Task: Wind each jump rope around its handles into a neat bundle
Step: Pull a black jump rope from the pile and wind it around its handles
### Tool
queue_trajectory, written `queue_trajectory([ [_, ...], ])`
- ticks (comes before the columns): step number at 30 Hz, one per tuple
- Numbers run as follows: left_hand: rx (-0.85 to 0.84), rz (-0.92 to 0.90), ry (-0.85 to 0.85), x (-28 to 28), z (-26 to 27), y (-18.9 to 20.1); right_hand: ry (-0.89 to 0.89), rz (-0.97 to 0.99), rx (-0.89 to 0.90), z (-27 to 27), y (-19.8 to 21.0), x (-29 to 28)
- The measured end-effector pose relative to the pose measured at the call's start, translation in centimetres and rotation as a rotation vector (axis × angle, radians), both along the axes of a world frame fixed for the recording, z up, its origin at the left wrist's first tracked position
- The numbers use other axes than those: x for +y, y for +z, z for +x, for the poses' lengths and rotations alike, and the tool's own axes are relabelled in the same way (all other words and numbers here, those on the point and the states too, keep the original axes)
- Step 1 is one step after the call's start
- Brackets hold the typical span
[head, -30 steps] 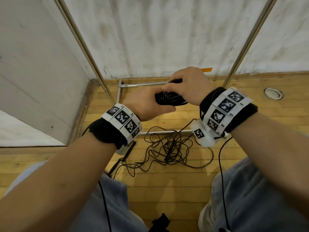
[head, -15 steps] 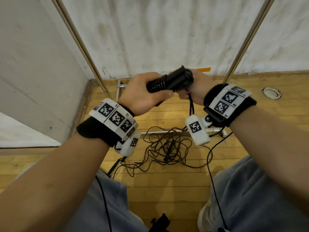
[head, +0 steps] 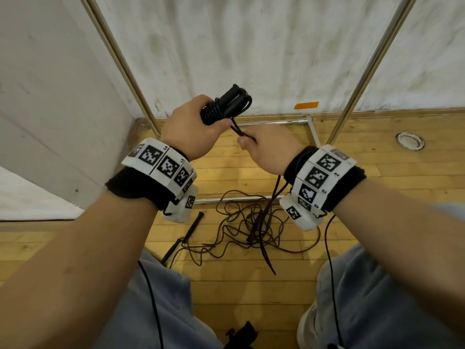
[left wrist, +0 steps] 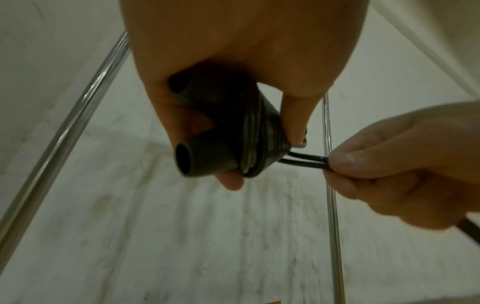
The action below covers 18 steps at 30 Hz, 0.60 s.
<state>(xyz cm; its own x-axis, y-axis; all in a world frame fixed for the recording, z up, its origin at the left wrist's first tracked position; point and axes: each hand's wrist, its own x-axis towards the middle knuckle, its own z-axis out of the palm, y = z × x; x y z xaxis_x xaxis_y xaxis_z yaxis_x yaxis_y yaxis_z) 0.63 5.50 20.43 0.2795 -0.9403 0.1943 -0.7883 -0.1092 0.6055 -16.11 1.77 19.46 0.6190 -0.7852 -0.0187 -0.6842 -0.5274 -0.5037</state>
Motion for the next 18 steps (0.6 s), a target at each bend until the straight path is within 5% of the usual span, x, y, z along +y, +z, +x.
queue_trajectory([
  [4,-0.316,0.138,-0.034,-0.2,0.2,-1.3,0.05,-0.154,0.239,0.1,0.1,0.3],
  [10,-0.432,0.323,-0.12,-0.2,-1.4,-2.8,0.217,-0.24,0.421,0.0,0.5,1.2],
  [18,-0.236,0.367,-0.4,0.3,-1.6,-1.9,0.204,-0.196,0.155,-1.8,1.4,-0.8],
])
